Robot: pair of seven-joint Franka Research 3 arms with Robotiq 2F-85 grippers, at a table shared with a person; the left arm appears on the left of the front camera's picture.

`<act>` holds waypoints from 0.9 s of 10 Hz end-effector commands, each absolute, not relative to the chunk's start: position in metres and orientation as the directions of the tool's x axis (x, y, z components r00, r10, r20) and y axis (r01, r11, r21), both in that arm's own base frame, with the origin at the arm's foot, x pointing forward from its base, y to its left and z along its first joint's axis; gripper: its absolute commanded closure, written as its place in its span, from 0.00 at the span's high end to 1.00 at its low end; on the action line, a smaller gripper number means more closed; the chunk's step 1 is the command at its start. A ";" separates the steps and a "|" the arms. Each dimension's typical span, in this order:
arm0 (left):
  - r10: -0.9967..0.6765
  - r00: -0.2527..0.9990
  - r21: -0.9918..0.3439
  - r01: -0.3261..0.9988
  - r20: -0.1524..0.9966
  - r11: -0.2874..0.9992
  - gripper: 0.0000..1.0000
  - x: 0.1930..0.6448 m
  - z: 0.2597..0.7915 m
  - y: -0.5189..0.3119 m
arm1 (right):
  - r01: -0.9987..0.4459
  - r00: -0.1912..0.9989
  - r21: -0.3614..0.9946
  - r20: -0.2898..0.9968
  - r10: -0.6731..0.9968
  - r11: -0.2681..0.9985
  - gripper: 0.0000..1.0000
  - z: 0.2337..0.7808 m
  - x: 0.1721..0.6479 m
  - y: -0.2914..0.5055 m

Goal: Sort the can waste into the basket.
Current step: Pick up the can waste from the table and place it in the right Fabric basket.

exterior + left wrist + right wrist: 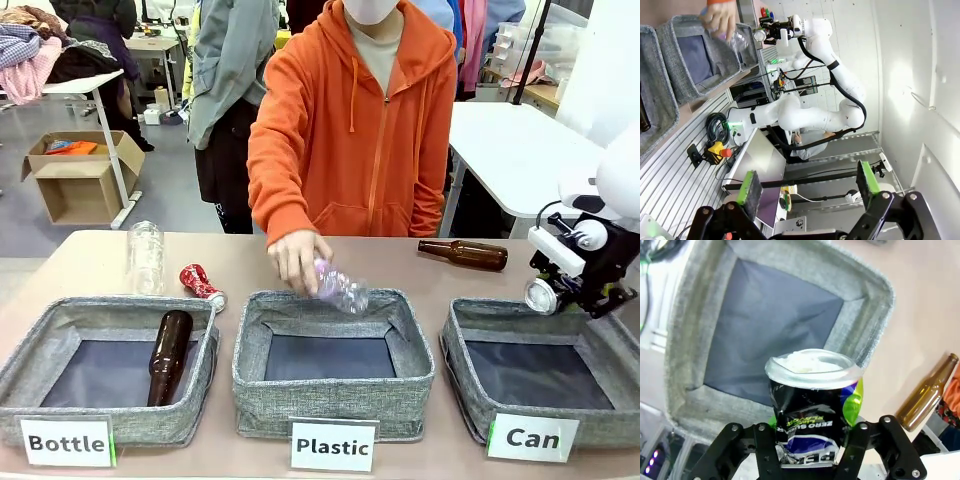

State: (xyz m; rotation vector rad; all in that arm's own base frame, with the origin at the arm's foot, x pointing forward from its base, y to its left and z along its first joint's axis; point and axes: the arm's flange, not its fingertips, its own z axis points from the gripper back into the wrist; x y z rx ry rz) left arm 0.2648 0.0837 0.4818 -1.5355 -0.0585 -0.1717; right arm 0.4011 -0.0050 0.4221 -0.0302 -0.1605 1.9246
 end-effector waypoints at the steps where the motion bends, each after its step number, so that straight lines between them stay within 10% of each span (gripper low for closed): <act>1: -0.070 0.986 -0.988 0.154 0.153 0.007 1.00 0.266 0.486 0.083 | -0.944 -0.321 -0.097 0.036 0.946 -0.317 1.00 0.423 0.405 -0.006; 9: -0.070 0.986 -0.988 0.154 0.153 0.007 1.00 0.266 0.486 0.083 | -0.972 -0.235 -0.047 0.193 0.953 -0.230 1.00 0.428 0.418 -0.014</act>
